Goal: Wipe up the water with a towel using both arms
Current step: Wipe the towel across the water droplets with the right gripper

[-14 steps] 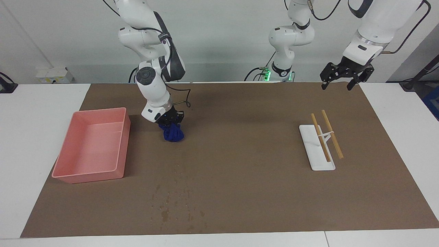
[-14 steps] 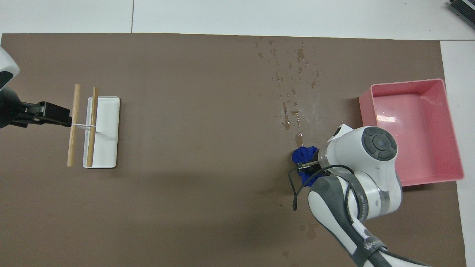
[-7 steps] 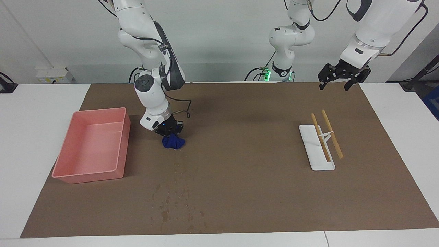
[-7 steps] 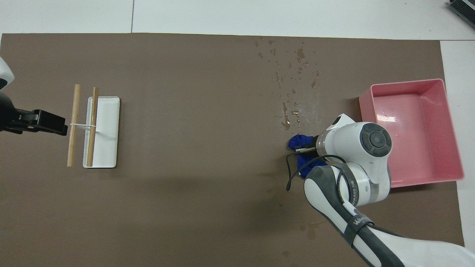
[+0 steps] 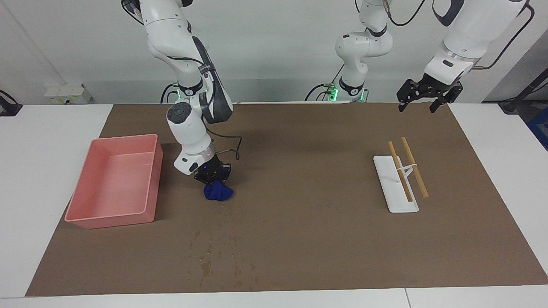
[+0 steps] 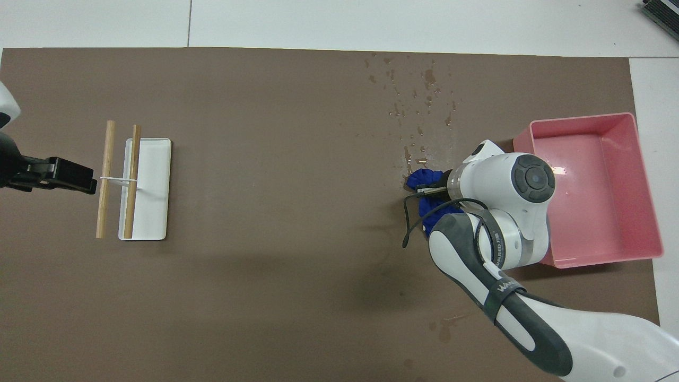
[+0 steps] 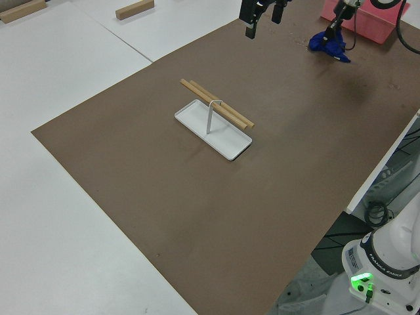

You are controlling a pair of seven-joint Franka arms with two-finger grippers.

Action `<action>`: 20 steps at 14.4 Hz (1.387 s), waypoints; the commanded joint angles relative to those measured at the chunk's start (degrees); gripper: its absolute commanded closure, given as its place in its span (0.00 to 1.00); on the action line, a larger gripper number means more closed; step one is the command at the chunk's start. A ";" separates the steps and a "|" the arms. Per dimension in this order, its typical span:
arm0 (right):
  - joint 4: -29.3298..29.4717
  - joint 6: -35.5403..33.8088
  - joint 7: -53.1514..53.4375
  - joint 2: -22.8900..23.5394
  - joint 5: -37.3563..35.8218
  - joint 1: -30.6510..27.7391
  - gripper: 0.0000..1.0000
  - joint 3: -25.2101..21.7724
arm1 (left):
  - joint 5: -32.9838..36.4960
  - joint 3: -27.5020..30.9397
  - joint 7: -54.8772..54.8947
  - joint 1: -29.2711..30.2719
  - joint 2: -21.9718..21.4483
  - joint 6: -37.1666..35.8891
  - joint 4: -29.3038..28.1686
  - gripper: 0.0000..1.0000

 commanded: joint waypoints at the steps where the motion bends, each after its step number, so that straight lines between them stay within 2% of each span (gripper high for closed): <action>1: 5.48 2.41 -1.33 4.44 -0.86 -0.64 1.00 0.46 | 0.96 -0.53 0.74 0.58 -1.65 -0.14 -1.65 0.00; 6: 13.57 4.35 -1.24 11.56 -0.68 0.24 1.00 0.46 | 0.96 -0.53 0.74 0.58 -1.65 -0.14 -1.65 0.00; 9: 15.16 4.62 -1.33 12.45 -0.94 0.33 1.00 0.46 | 0.96 -0.53 0.74 0.58 -1.65 -0.14 -1.65 0.00; 12: 14.20 3.92 -1.16 12.45 -0.51 0.15 1.00 0.46 | 0.96 -0.45 0.74 0.58 -1.65 -0.14 -1.65 0.00; 14: 12.88 0.60 -0.45 11.93 -0.07 0.06 1.00 0.46 | 0.96 -0.53 0.74 0.58 -1.65 -0.14 -1.65 0.00; 18: 12.79 -12.05 -0.10 10.34 -0.06 -0.37 1.00 0.46 | 0.96 -0.53 0.74 0.58 -1.65 -0.14 -1.65 0.00; 20: 12.79 -15.93 -0.19 9.64 -0.06 -0.46 1.00 0.37 | 0.96 -0.53 0.74 0.58 -1.65 -0.14 -1.65 0.00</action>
